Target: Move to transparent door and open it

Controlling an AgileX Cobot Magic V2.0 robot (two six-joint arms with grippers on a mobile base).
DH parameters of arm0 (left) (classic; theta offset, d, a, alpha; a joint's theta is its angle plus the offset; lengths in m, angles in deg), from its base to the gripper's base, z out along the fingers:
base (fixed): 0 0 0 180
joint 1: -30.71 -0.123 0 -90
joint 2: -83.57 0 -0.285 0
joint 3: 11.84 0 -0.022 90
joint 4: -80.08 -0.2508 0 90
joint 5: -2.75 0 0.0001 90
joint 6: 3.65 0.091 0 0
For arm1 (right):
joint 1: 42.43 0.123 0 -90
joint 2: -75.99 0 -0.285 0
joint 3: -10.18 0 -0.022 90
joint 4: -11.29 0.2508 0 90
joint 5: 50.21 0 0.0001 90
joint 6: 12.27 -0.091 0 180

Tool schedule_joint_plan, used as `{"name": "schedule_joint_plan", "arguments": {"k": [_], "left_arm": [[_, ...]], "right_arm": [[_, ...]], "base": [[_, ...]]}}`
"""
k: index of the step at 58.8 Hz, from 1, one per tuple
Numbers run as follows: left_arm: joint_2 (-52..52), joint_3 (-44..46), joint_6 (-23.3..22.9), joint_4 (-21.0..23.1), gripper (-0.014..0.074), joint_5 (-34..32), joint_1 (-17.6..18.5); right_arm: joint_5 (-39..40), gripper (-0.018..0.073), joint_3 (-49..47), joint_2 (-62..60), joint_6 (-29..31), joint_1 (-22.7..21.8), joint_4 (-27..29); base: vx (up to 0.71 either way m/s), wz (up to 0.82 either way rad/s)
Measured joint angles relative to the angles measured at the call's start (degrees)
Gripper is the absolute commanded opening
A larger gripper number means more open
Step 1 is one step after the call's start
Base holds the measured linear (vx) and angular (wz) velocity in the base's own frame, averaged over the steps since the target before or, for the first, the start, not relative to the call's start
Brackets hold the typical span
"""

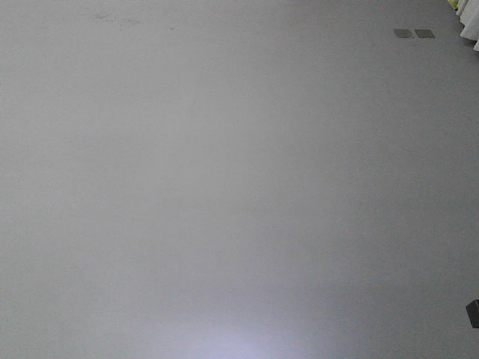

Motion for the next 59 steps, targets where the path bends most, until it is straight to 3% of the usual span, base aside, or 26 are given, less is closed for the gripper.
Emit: {"name": "schedule_joint_plan", "arguments": {"k": [59], "left_arm": [[0.0, 0.0, 0.0, 0.0, -0.0007, 0.0, 0.0]], "right_arm": [[0.0, -0.0008, 0.0, 0.0, 0.0, 0.0, 0.0]], "base": [[0.36, 0.15]]}}
